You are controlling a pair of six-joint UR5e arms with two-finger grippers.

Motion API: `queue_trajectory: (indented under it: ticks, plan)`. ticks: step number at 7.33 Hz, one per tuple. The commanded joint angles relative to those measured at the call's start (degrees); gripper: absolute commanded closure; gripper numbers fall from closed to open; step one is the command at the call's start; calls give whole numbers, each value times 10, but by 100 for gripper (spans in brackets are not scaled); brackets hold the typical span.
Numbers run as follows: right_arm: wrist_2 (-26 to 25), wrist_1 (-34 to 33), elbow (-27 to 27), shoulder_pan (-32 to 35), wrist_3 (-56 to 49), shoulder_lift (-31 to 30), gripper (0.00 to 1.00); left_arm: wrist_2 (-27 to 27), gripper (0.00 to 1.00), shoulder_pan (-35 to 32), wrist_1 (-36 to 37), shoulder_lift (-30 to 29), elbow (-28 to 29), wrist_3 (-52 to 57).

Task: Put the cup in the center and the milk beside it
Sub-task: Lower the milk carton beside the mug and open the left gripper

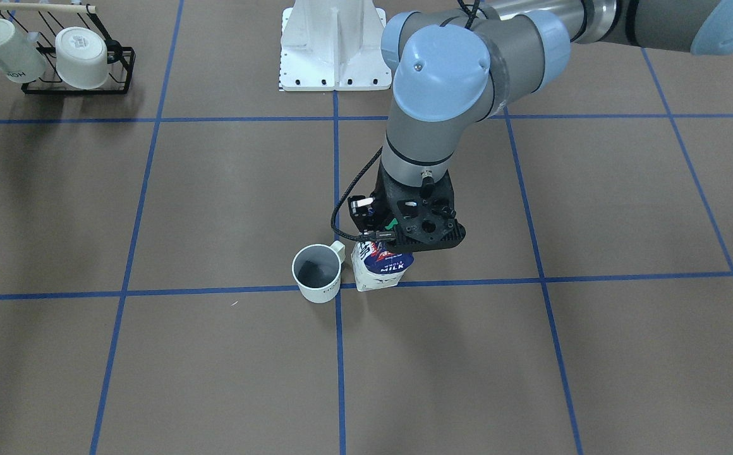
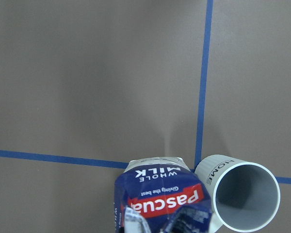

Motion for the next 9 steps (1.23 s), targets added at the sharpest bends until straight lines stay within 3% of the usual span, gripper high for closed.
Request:
queue_trajectory:
  ticks: [1, 4, 5, 6, 7, 9]
  plan:
    - [5, 0, 0, 0, 1, 1, 0, 9, 100, 18, -3, 1, 6, 0]
    - [7, 0, 2, 0, 2, 4, 0, 13, 100, 25, -5, -1, 4, 0]
    - [7, 0, 4, 0, 2, 4, 0, 15, 85, 27, -6, 1, 5, -29]
    - [15, 0, 5, 0, 4, 5, 0, 51, 70, 48, -19, 1, 5, -69]
    - [20, 0, 5, 0, 5, 5, 0, 65, 7, 52, -23, 3, 3, -69]
    - [20, 0, 4, 0, 6, 5, 0, 65, 2, 50, -22, 4, -9, -67]
